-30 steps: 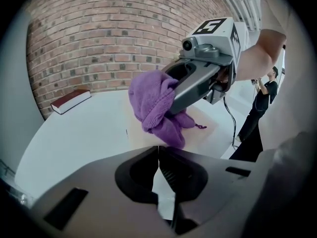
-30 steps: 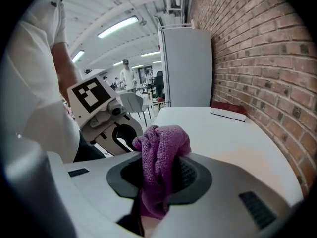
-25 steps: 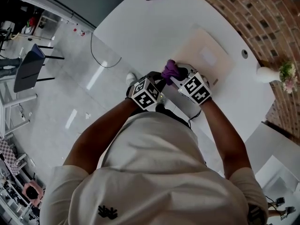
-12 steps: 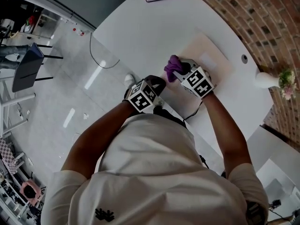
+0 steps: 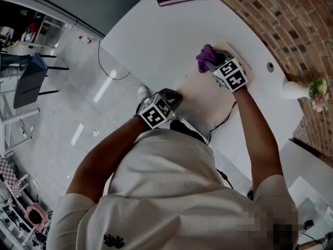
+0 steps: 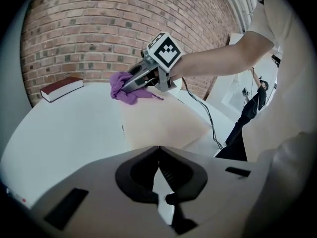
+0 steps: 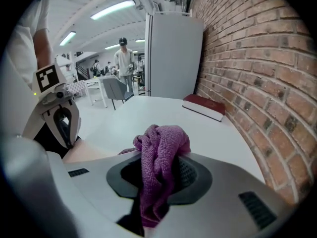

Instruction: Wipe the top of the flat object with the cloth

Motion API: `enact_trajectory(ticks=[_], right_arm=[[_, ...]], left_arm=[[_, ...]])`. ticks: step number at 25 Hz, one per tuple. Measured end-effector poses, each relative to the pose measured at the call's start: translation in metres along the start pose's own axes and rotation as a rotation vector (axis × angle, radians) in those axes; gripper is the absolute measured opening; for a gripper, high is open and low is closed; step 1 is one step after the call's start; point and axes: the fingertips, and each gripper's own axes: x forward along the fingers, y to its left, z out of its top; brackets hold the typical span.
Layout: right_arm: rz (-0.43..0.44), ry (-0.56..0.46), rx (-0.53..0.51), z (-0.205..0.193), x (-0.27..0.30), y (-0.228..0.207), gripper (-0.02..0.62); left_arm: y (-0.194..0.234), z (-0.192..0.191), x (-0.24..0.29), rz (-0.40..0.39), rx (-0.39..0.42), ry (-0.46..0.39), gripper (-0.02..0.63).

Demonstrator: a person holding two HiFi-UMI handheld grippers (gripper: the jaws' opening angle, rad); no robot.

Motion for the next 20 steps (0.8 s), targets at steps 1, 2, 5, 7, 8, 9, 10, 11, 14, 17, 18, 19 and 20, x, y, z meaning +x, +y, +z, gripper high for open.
enact_trajectory(ticks=[1, 2, 5, 7, 8, 9, 10, 11, 14, 17, 18, 19, 20], right_arm=[[-0.013, 0.003, 0.007, -0.001, 0.000, -0.009, 0.118], [-0.025, 0.006, 0.014, -0.001, 0.000, -0.018, 0.118], [-0.060, 0.014, 0.035, -0.005, 0.000, -0.044, 0.118], [-0.079, 0.022, 0.044, -0.007, -0.001, -0.059, 0.118], [-0.087, 0.027, 0.046, -0.008, -0.001, -0.066, 0.118], [-0.094, 0.032, 0.049, -0.009, -0.002, -0.072, 0.118], [-0.101, 0.038, 0.052, -0.010, -0.002, -0.078, 0.118], [-0.107, 0.043, 0.054, -0.010, -0.002, -0.083, 0.118], [-0.131, 0.054, 0.058, -0.012, -0.001, -0.098, 0.118], [-0.153, 0.058, 0.065, -0.012, -0.004, -0.105, 0.118], [-0.154, 0.053, 0.065, -0.011, -0.006, -0.103, 0.118], [-0.151, 0.044, 0.061, -0.008, -0.009, -0.099, 0.118], [-0.145, 0.031, 0.056, -0.005, -0.013, -0.093, 0.118]], left_arm=[[0.000, 0.000, 0.000, -0.005, -0.001, 0.002, 0.025], [0.000, 0.001, 0.000, -0.009, -0.003, 0.004, 0.025], [0.000, 0.001, 0.000, -0.018, -0.008, 0.008, 0.025], [0.001, 0.001, 0.000, -0.019, -0.014, 0.005, 0.025], [0.001, 0.001, 0.000, -0.020, -0.019, 0.003, 0.025], [0.001, 0.001, 0.000, -0.021, -0.025, 0.003, 0.025], [0.001, 0.001, 0.000, -0.021, -0.032, 0.003, 0.025], [0.001, 0.001, -0.001, -0.022, -0.039, 0.003, 0.025], [0.002, -0.001, -0.001, -0.016, -0.056, 0.003, 0.025], [0.002, -0.002, 0.002, -0.013, -0.077, -0.001, 0.025], [0.002, 0.000, 0.001, -0.012, -0.083, -0.005, 0.025], [0.002, 0.002, -0.002, -0.011, -0.087, -0.009, 0.025], [0.002, 0.004, -0.003, -0.010, -0.091, -0.014, 0.025]])
